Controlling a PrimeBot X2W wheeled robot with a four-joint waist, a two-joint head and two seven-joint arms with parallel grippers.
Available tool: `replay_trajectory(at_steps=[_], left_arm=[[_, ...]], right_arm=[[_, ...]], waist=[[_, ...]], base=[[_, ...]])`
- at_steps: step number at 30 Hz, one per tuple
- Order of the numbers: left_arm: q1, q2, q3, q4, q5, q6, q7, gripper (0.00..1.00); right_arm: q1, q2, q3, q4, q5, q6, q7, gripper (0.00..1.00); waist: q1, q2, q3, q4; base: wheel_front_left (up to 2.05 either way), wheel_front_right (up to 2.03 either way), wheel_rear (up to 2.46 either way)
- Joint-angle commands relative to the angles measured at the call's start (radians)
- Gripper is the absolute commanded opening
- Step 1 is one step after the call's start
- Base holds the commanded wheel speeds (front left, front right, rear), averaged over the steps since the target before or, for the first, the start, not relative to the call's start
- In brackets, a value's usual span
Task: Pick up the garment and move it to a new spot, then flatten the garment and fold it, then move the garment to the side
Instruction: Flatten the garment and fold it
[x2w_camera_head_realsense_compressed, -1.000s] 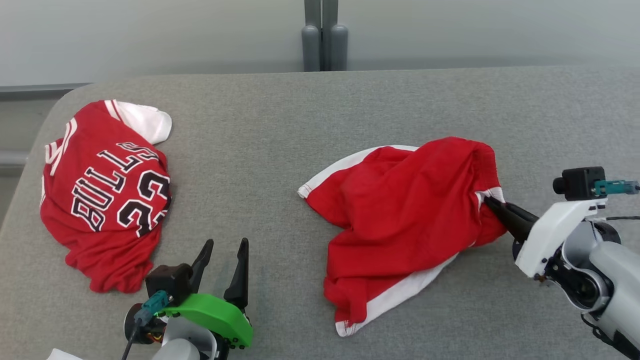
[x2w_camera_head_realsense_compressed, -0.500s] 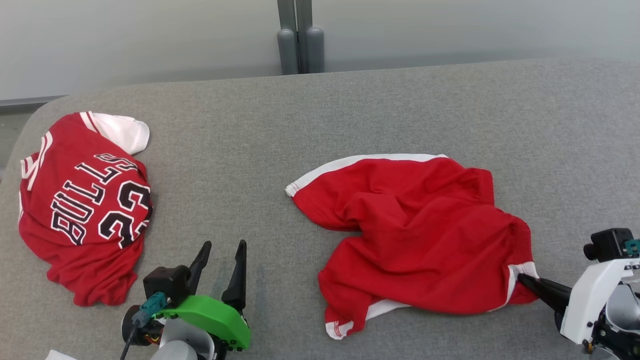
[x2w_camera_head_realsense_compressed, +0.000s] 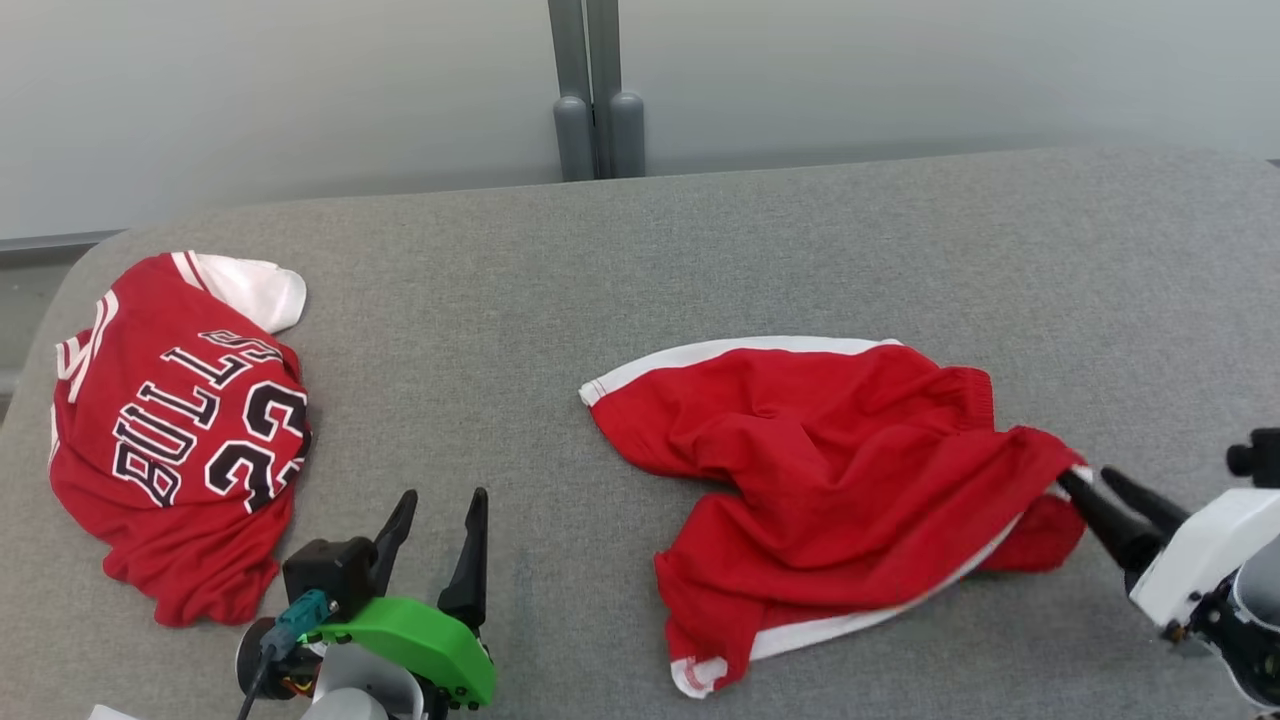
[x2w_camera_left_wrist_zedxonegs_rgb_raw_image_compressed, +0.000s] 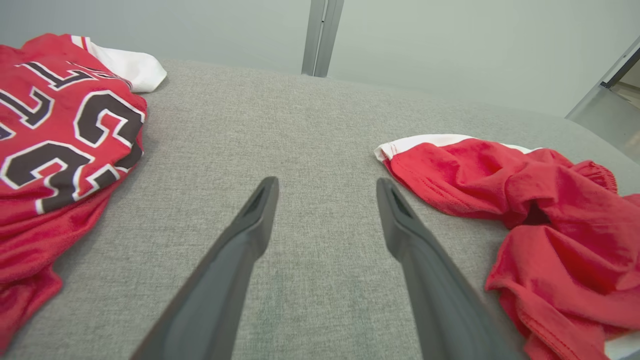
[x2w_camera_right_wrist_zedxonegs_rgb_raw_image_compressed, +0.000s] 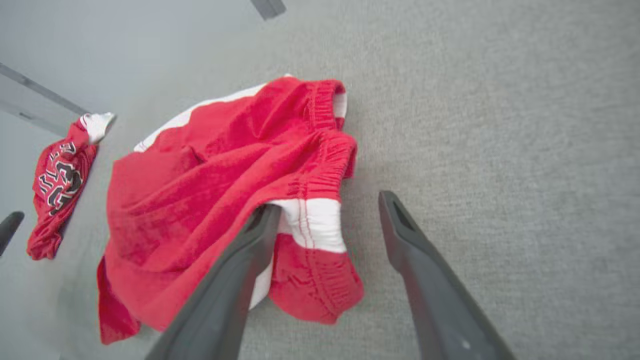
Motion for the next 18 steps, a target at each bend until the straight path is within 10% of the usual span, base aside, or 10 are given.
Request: replay_trajectory(at_steps=[1,18], left_arm=[[0.013,0.01,0.003,-0.003,0.0,0.005,-0.001,1.0],[-0.022,0.056,0.01,-0.059,0.01,0.021,0.018,1.0]], right_arm=[[0.024,0.007,-0.036,-0.017,0.014,0.0,-0.048,1.0],[0.11,0.023,-0.204,-0.14,-0.14,0.0,-0.12,1.0]], waist=[[0.0,0.0,-0.008,-0.001],[0.0,0.0,0.003,-0.067]], base=[[0.0,0.0,0.0],[0.0,0.0,0.0]])
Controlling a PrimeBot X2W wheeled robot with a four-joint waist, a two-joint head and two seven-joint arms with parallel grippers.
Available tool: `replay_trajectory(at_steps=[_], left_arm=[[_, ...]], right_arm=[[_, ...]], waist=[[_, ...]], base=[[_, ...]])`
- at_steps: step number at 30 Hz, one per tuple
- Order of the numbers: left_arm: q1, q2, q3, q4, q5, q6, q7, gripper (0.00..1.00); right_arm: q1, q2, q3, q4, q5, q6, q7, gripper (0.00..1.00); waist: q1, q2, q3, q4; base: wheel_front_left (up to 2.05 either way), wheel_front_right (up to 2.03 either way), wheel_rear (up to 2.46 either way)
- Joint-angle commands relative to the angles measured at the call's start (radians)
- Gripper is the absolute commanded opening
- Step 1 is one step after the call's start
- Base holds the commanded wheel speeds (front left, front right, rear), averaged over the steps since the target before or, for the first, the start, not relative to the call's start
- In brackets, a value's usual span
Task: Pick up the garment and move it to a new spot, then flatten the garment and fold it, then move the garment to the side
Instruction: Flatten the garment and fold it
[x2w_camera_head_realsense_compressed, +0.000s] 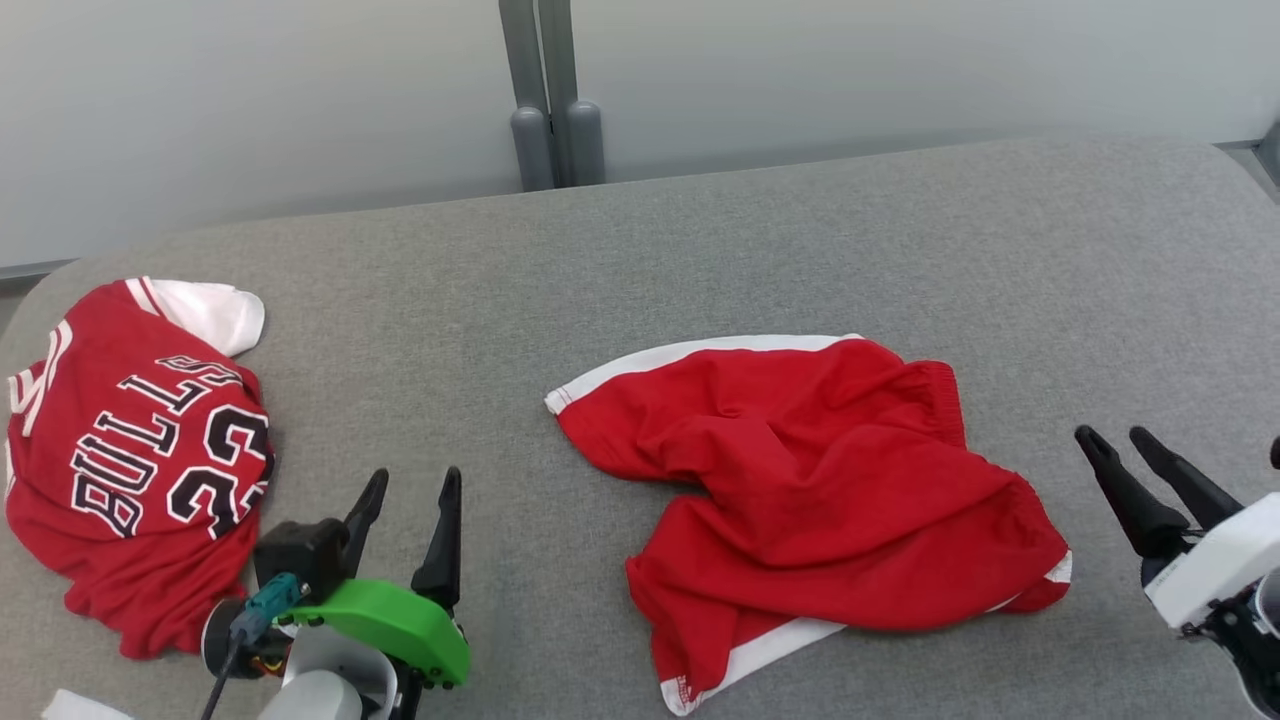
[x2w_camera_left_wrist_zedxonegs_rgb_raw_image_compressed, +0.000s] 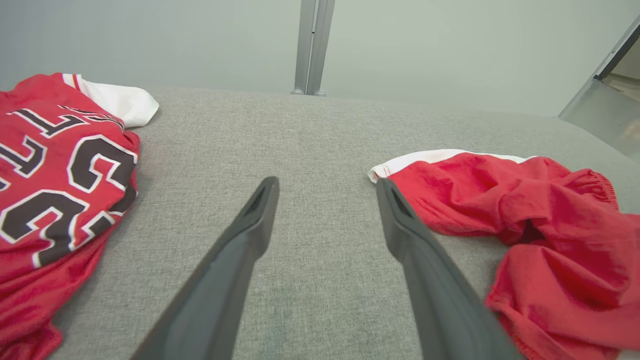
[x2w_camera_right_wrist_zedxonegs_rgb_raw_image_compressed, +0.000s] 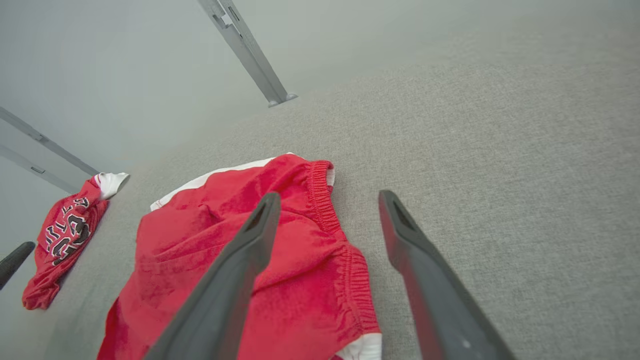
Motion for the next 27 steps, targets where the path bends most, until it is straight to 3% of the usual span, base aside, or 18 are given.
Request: replay_trajectory(at_steps=[1,7,16,27], left_arm=[[-0.027,0.007,-0.002,-0.007,0.013,-0.002,0.003,1.0],[-0.099,0.005,-0.022,-0.007,0.029,-0.014,0.037,1.0],[-0.234,-0.026,-0.062,0.116,-0.001,-0.06,0.193,1.0],[-0.376,-0.043,-0.06,0.364,-0.049,-0.119,0.292,1.0]], right_arm=[[-0.011,0.028,-0.01,-0.01,-0.035,0.0,-0.018,1.0],[-0.044,0.168,-0.066,0.003,-0.186,0.0,-0.081,1.0],[-0.111,0.336,-0.136,0.047,-0.374,0.0,-0.131,1.0],[-0.13,0.394,-0.14,0.07,-0.413,0.0,-0.138,1.0]], waist=[[0.0,0.0,0.013,-0.019],[0.0,0.0,0.037,-0.062],[0.0,0.0,0.102,-0.144],[0.0,0.0,0.141,-0.2]], base=[[0.0,0.0,0.0],[0.0,0.0,0.0],[0.0,0.0,0.0],[0.0,0.0,0.0]])
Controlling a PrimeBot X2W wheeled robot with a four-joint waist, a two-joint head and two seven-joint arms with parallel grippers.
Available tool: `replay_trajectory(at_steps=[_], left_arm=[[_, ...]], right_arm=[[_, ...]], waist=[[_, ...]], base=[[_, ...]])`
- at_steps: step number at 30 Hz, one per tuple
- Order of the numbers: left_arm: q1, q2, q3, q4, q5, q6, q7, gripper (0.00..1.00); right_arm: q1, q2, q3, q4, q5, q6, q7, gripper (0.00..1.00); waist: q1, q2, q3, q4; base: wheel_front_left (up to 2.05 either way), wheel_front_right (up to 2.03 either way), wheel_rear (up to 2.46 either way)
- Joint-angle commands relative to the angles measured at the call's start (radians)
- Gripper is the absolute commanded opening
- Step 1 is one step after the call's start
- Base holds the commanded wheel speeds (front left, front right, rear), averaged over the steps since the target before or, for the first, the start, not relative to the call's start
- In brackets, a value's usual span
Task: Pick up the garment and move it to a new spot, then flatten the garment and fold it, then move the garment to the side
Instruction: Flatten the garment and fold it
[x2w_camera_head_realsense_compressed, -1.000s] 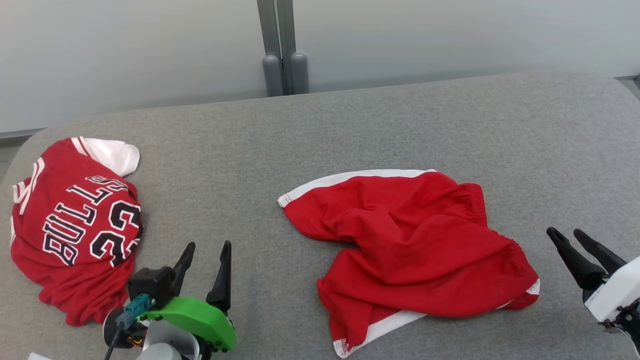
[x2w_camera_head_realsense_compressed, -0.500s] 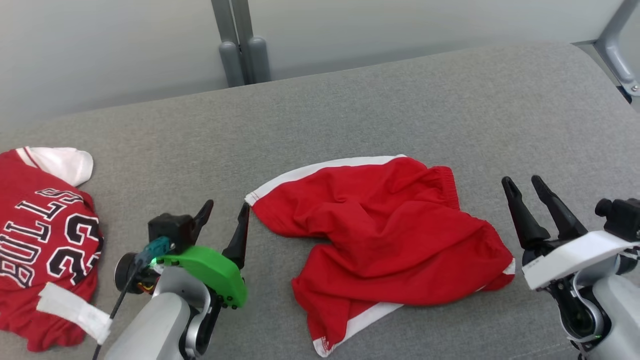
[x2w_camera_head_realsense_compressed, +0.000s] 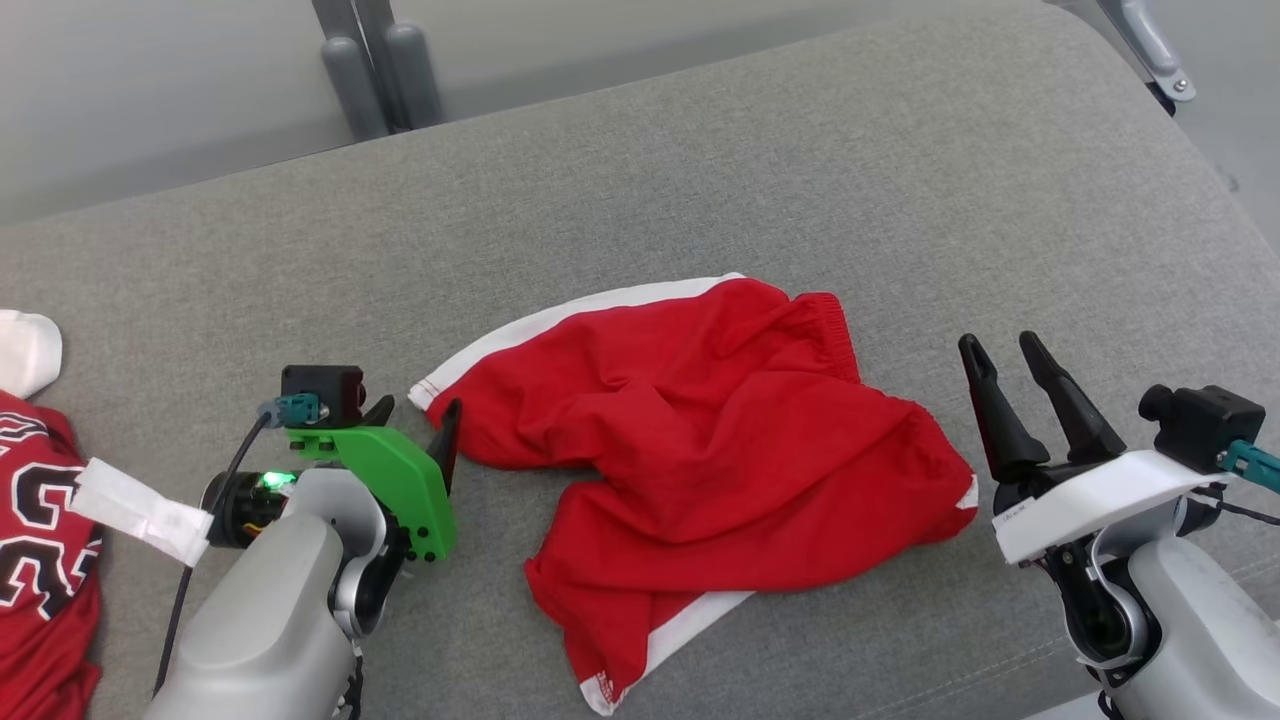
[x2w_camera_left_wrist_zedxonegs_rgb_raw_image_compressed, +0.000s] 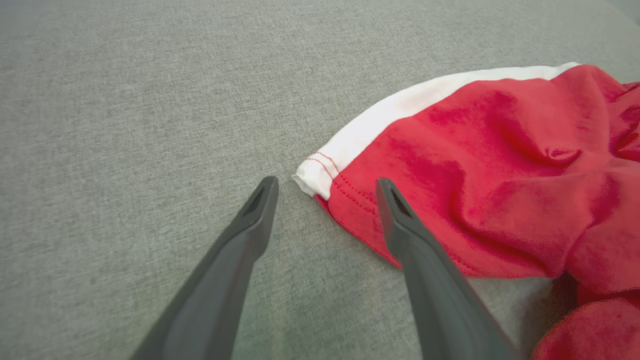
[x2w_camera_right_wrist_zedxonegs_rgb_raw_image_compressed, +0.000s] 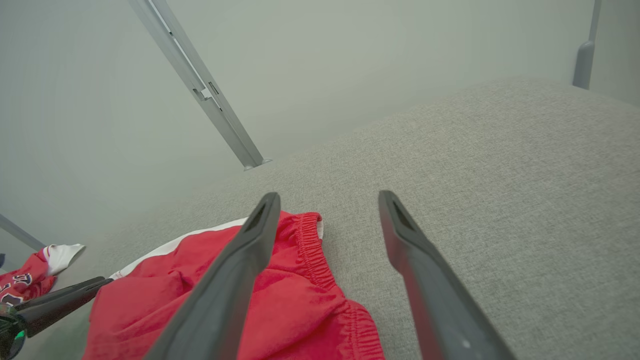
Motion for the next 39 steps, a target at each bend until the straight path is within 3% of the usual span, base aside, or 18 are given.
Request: replay_trajectory(at_steps=[1,5,6,7,8,15,24,29,35,36,37,39], left_arm=[[-0.031,-0.005,0.001,0.023,-0.013,-0.011,0.003,1.0],[-0.066,-0.017,-0.011,0.092,-0.012,-0.038,0.009,1.0],[-0.073,-0.02,-0.014,0.104,-0.011,-0.044,0.011,0.78],[-0.082,-0.022,-0.019,0.118,-0.006,-0.051,0.01,0.1],[-0.088,-0.025,-0.021,0.127,-0.004,-0.056,0.005,0.0],[-0.144,0.016,-0.018,0.126,0.02,-0.049,-0.042,0.0],[-0.304,0.179,0.0,0.12,0.056,-0.07,0.022,0.0],[-0.393,0.237,0.013,0.165,0.056,-0.093,0.023,0.0],[-0.476,0.25,0.008,0.238,0.069,-0.113,-0.058,0.0],[-0.484,0.242,0.005,0.252,0.066,-0.118,-0.073,0.4],[-0.487,0.234,0.003,0.263,0.057,-0.121,-0.08,1.0],[-0.492,0.227,-0.009,0.288,0.053,-0.127,-0.092,1.0]], right_arm=[[-0.013,0.004,0.001,0.003,-0.008,0.0,-0.007,1.0],[-0.022,0.013,0.005,0.003,-0.015,0.0,-0.008,1.0],[-0.023,0.015,0.004,0.002,-0.016,0.0,-0.008,1.0],[-0.023,0.016,0.003,0.002,-0.018,0.0,-0.008,1.0],[-0.023,0.017,0.002,0.002,-0.019,0.0,-0.007,1.0],[-0.016,0.029,-0.023,-0.009,-0.029,0.0,-0.008,1.0],[-0.044,0.058,-0.035,-0.046,-0.043,0.0,-0.008,1.0],[-0.06,0.076,-0.039,-0.053,-0.05,0.0,-0.008,1.0],[-0.079,0.087,-0.036,-0.049,-0.057,0.0,-0.008,1.0],[-0.082,0.088,-0.033,-0.047,-0.059,0.0,-0.008,1.0],[-0.086,0.088,-0.03,-0.046,-0.06,0.0,-0.008,1.0],[-0.088,0.085,-0.024,-0.042,-0.061,0.0,-0.008,1.0]], waist=[[0.0,-0.0001,0.016,-0.014],[0.0,-0.0001,0.029,-0.02],[0.0,-0.0001,0.032,-0.021],[0.0,-0.0001,0.035,-0.021],[0.0,-0.0001,0.037,-0.022],[0.0,-0.0001,0.049,-0.02],[0.0,-0.0001,0.133,-0.04],[0.0,-0.0001,0.175,-0.063],[0.0,-0.0001,0.185,-0.075],[0.0,-0.0001,0.181,-0.073],[0.0,-0.0001,0.176,-0.071],[0.0,-0.0001,0.162,-0.066]], base=[[0.0,0.0,0.0],[0.0,0.0,0.0],[0.0,0.0,0.0],[0.0,0.0,0.0],[0.0,0.0,0.0],[0.0,0.0,0.0],[0.0,0.0,0.0],[0.0,0.0,0.0],[0.0,0.0,0.0],[0.0,0.0,0.0],[0.0,0.0,0.0],[0.0,0.0,0.0]])
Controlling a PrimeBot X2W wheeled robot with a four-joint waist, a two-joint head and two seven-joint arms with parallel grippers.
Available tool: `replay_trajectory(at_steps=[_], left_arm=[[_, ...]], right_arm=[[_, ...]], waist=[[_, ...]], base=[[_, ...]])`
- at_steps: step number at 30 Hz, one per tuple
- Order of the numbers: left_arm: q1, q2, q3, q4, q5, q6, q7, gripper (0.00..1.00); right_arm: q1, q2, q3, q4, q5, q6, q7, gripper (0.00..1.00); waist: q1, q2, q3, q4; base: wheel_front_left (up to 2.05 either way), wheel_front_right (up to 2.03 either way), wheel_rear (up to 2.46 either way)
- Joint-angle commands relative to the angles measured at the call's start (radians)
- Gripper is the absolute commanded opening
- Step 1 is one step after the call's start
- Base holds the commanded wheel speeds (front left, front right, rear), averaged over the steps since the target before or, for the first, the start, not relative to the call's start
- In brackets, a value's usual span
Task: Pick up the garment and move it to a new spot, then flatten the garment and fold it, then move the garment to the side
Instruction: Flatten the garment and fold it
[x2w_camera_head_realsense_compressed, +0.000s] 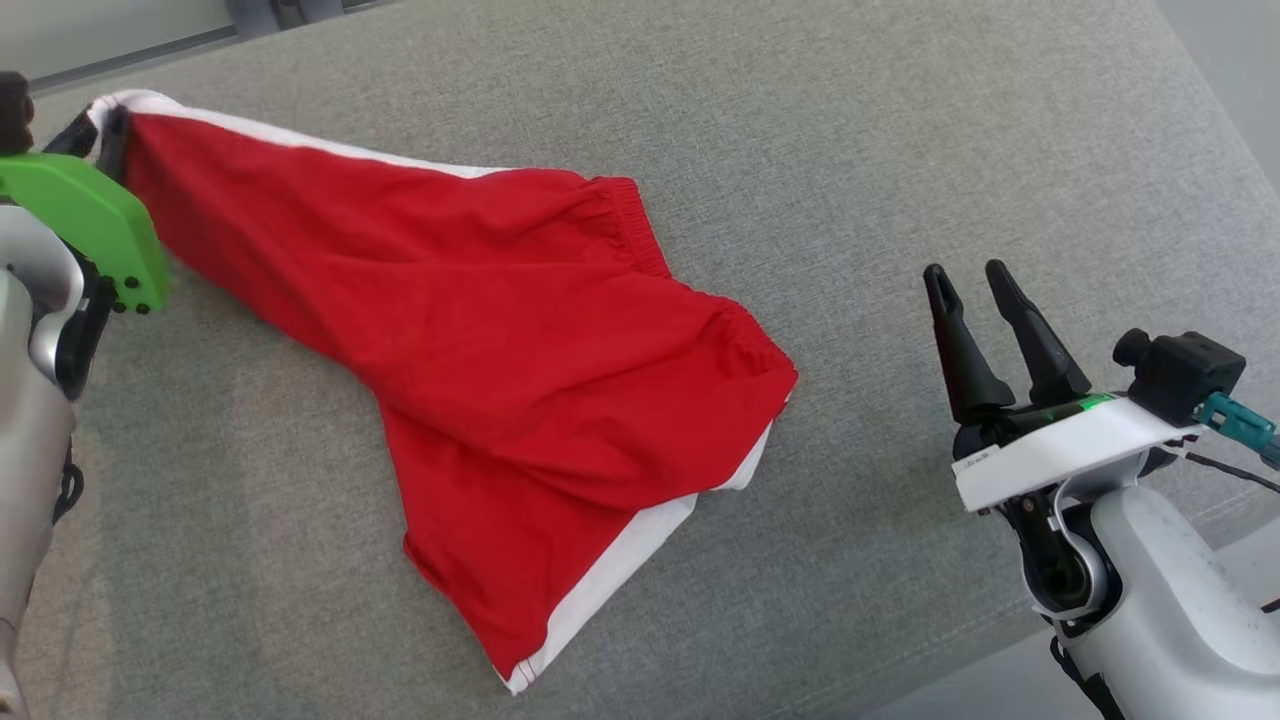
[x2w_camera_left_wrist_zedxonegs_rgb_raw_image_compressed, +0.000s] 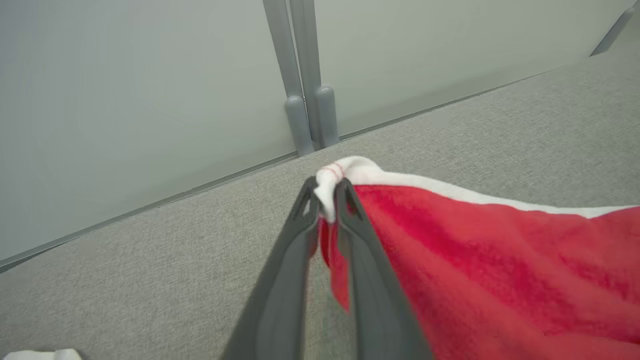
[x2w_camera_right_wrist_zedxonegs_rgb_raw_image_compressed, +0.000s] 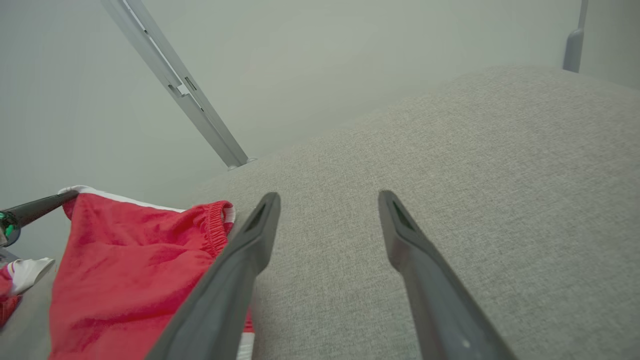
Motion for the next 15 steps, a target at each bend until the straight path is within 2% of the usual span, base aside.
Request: replay_trajectory(at_steps=[1,8,15], left_arm=[[-0.01,-0.001,-0.007,0.012,-0.012,-0.003,-0.014,1.0],[0.058,-0.022,-0.056,-0.011,-0.027,-0.009,-0.096,1.0],[0.222,-0.039,-0.035,-0.129,-0.132,-0.009,-0.163,1.0]], right_arm=[[-0.01,-0.004,0.001,0.004,-0.007,0.0,-0.004,1.0],[0.031,-0.013,-0.003,0.017,0.001,0.0,-0.005,1.0],[0.072,0.002,-0.026,0.032,-0.01,0.0,-0.004,1.0]], waist=[[0.0,0.0,-0.022,0.013],[0.0,0.0,-0.102,0.072],[0.0,0.0,-0.189,0.139]], base=[[0.0,0.0,0.0],[0.0,0.0,0.0],[0.0,0.0,0.0]])
